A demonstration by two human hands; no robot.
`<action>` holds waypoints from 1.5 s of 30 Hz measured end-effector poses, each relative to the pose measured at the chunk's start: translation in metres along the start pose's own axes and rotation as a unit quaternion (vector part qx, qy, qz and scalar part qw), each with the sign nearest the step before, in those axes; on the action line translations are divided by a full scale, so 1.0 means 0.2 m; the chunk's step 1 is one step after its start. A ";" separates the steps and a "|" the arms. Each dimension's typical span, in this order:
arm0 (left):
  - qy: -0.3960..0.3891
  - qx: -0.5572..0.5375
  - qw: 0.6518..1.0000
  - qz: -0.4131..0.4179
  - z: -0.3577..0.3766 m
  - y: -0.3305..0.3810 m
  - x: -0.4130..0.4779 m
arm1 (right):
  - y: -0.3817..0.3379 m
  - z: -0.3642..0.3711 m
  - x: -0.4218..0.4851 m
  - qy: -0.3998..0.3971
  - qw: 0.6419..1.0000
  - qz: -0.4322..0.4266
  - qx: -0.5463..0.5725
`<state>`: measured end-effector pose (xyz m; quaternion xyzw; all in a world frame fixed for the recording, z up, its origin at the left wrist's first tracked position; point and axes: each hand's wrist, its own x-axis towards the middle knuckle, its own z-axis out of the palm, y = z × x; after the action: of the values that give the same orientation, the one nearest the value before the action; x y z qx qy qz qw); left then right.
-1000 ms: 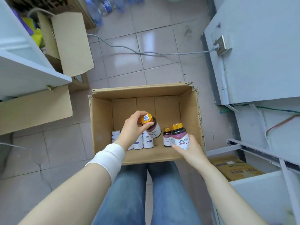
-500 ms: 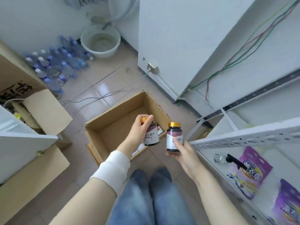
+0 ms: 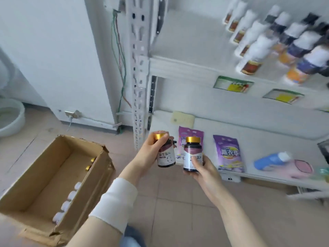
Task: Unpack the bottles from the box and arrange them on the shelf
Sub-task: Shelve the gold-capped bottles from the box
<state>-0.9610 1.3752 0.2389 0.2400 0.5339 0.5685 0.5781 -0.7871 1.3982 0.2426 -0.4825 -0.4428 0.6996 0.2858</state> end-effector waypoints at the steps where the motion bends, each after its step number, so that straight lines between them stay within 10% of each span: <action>1: -0.015 0.005 1.000 0.002 0.16 -0.03 -0.01 | -0.02 -0.15 -0.07 0.013 1.000 -0.019 0.002; 19: -0.293 0.155 0.931 0.153 2.58 0.09 -0.06 | -0.65 -2.08 -0.74 0.252 0.943 -0.216 0.001; 45: -0.235 0.253 0.887 0.306 4.64 0.52 1.05 | -2.08 -4.10 -0.09 0.235 0.925 -0.283 -0.096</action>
<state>-0.2224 1.8976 0.5505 0.6560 0.4079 0.4899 0.4041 -0.0303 1.8513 0.5058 -0.5130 -0.5462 0.4097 0.5202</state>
